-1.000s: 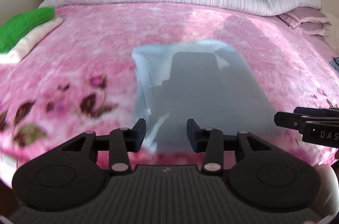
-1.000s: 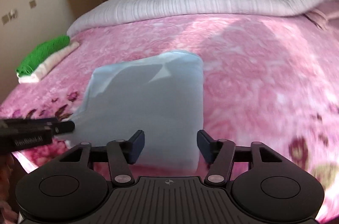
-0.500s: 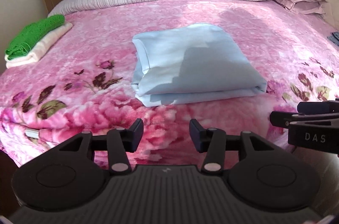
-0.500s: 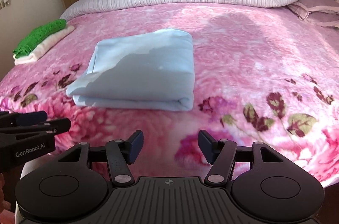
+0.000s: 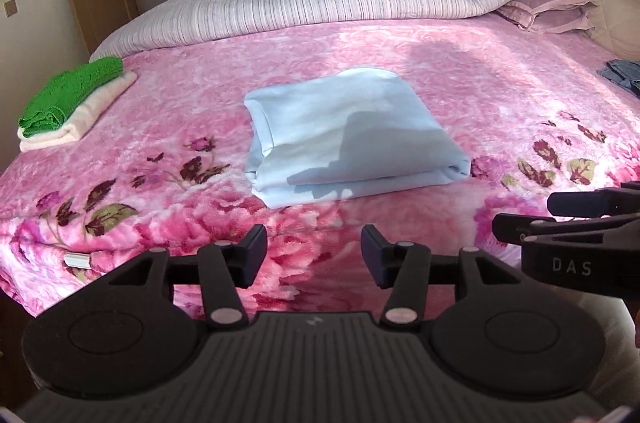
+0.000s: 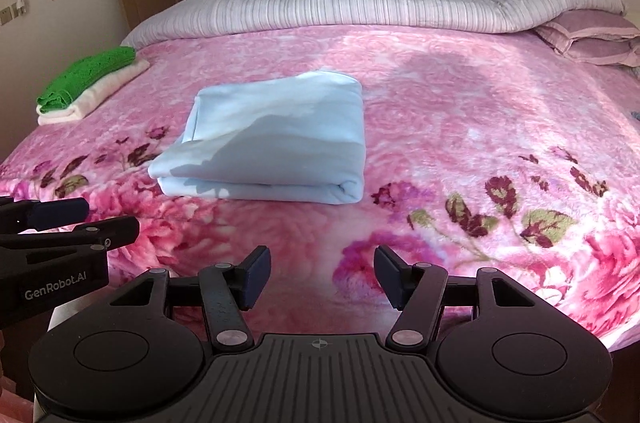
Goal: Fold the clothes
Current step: 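Grasp the folded sweatshirt bundle with the left gripper while the right gripper grasps it too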
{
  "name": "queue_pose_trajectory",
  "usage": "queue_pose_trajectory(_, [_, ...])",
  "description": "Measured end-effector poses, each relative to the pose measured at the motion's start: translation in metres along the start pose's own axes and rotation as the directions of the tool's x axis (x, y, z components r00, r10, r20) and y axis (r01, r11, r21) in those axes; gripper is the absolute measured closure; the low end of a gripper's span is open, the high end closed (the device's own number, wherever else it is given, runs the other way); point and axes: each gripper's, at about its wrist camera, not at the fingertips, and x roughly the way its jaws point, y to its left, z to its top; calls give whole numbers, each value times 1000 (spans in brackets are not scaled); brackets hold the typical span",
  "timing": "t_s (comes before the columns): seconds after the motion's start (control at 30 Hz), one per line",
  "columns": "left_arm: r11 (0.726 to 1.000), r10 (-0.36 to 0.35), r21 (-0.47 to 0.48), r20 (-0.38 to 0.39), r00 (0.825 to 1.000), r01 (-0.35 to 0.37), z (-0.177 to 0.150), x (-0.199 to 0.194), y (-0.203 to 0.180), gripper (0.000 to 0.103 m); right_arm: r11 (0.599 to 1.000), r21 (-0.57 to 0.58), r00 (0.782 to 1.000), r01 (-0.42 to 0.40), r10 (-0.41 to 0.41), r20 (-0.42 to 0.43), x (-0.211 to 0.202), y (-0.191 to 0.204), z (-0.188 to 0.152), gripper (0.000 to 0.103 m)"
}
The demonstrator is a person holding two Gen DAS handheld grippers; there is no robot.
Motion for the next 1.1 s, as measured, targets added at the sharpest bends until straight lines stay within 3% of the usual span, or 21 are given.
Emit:
queue_pose_trajectory(0.6, [1000, 6, 17, -61, 998, -5, 0, 22, -6, 51, 999, 24, 999, -24, 25, -42, 16, -7, 0, 42])
queue_pose_trajectory(0.73, [999, -18, -29, -99, 995, 16, -6, 40, 7, 51, 999, 27, 994, -39, 41, -105, 38, -9, -2, 42])
queue_pose_trajectory(0.83, [989, -92, -128, -98, 991, 79, -6, 53, 35, 52, 996, 66, 989, -61, 69, -132, 52, -22, -3, 42])
queue_pose_trajectory(0.93, [936, -192, -314, -83, 978, 158, -4, 69, 78, 51, 983, 161, 985, -84, 107, -136, 62, -50, 0, 42])
queue_pose_trajectory(1.03, [830, -289, -511, -55, 956, 222, 2, 93, 121, 51, 958, 267, 982, -105, 143, -126, 71, -83, 9, 41])
queue_pose_trajectory(1.1, [763, -334, -594, -23, 942, 256, 8, 110, 142, 50, 939, 321, 979, -125, 169, -115, 77, -101, 18, 40])
